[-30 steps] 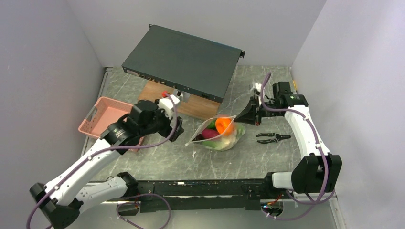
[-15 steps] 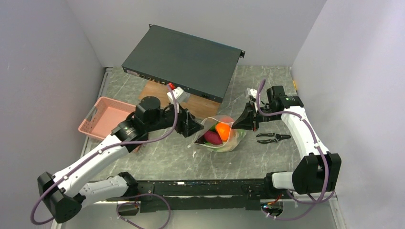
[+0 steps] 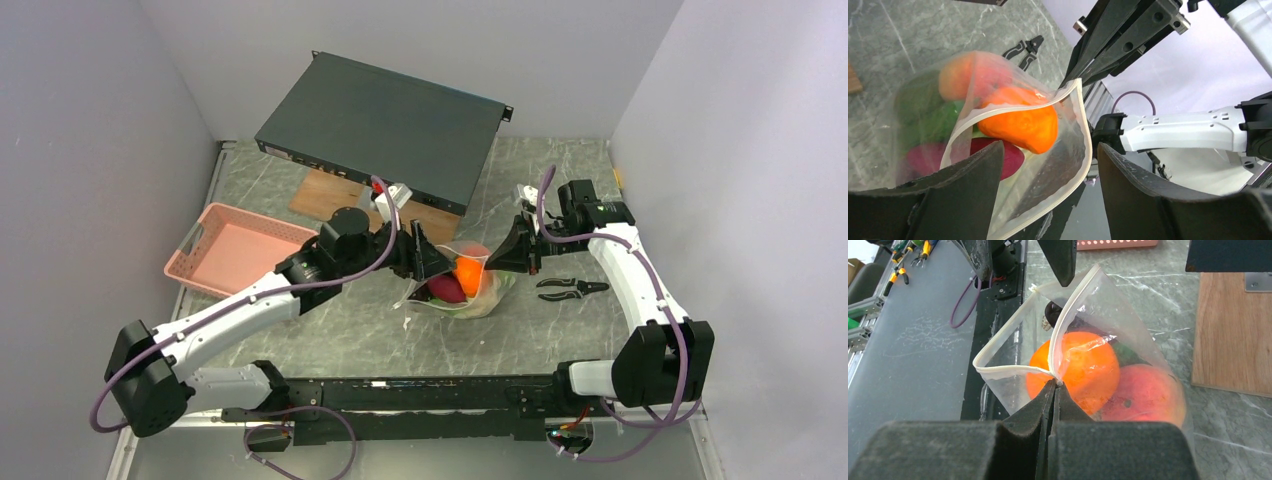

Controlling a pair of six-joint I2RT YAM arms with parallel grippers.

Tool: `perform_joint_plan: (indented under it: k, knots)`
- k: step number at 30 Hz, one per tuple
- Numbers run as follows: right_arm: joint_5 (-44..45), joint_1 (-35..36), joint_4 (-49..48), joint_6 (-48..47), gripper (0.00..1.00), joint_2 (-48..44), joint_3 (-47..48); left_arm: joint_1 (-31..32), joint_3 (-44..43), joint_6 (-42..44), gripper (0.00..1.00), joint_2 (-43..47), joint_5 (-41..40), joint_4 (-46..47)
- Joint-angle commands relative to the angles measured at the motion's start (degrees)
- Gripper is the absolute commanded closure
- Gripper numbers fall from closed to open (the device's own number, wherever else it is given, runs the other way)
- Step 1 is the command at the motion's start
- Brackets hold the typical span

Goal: Open the zip-top bag and remove the fake food
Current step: Pick up the fake fruit from the zipper food storage bag.

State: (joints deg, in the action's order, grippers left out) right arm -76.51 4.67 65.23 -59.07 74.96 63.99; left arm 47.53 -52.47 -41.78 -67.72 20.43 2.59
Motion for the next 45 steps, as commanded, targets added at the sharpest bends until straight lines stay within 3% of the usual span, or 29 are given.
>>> perform_joint_plan:
  k: [1,8,22,28,38,42,45]
  knots:
    - [-2.33,0.45,-2.8,0.59,1.0,-0.98,0.0,0.62,1.44,-6.8,0.28,0.4,-2.66,6.72]
    - [-2.92,1.92,-3.79,1.45,1.0,-0.06,0.58,1.59,2.89,-12.4,0.34,-0.3,-5.23,6.15]
    - [-2.95,3.83,-5.13,2.8,1.0,0.87,0.41,5.23,6.7,-24.76,0.31,-4.13,-9.85,8.15]
    - [-3.04,4.62,-5.9,3.52,1.0,0.76,-0.15,6.08,4.18,-27.3,0.29,-7.06,-13.88,3.63]
    - [-2.53,4.73,-7.22,4.61,1.0,-0.05,-1.33,6.09,1.21,-26.46,0.3,-12.19,-13.32,5.37]
    - [-2.22,4.74,-7.48,4.93,1.0,-0.2,-1.51,6.0,1.76,-26.71,0.35,-11.5,-14.18,5.21]
    - [-1.62,4.75,-7.75,5.2,1.0,-0.4,-1.68,5.64,2.88,-25.86,0.58,-10.52,-13.35,7.06]
